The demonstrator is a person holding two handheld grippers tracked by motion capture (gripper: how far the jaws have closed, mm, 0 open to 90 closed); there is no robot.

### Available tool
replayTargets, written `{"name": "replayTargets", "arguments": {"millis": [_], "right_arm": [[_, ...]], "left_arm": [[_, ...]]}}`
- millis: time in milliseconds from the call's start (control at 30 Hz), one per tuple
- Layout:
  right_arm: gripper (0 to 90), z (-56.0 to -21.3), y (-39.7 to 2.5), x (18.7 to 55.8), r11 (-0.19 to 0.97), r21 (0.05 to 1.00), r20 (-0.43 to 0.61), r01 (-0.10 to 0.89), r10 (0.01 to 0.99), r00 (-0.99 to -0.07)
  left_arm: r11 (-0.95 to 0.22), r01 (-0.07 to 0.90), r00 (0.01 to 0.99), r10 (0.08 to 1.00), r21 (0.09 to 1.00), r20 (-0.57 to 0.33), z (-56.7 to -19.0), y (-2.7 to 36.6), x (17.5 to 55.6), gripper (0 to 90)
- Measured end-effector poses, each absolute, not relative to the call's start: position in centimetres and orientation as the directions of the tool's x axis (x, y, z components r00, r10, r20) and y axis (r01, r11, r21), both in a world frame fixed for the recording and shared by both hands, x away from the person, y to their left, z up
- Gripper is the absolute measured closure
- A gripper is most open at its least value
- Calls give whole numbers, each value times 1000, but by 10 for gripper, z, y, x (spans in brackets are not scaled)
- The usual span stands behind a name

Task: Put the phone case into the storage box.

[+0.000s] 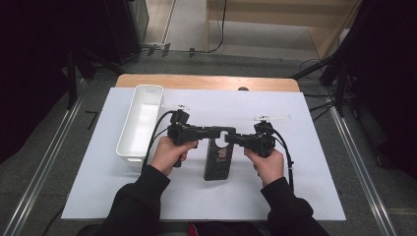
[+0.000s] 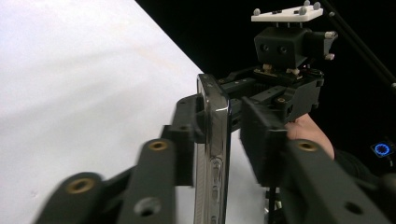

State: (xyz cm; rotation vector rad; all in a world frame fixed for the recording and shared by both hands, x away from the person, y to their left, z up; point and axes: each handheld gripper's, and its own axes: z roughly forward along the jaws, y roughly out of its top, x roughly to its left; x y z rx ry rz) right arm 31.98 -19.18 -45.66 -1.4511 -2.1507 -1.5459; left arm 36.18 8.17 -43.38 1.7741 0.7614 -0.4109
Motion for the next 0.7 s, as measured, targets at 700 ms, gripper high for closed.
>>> {"name": "replayTargets", "arguments": {"millis": [700], "right_arm": [[700, -449, -201, 320, 5, 669, 573, 743, 634, -520]], "left_arm": [[-213, 582, 775, 435, 785, -458, -415, 82, 350, 290]]}}
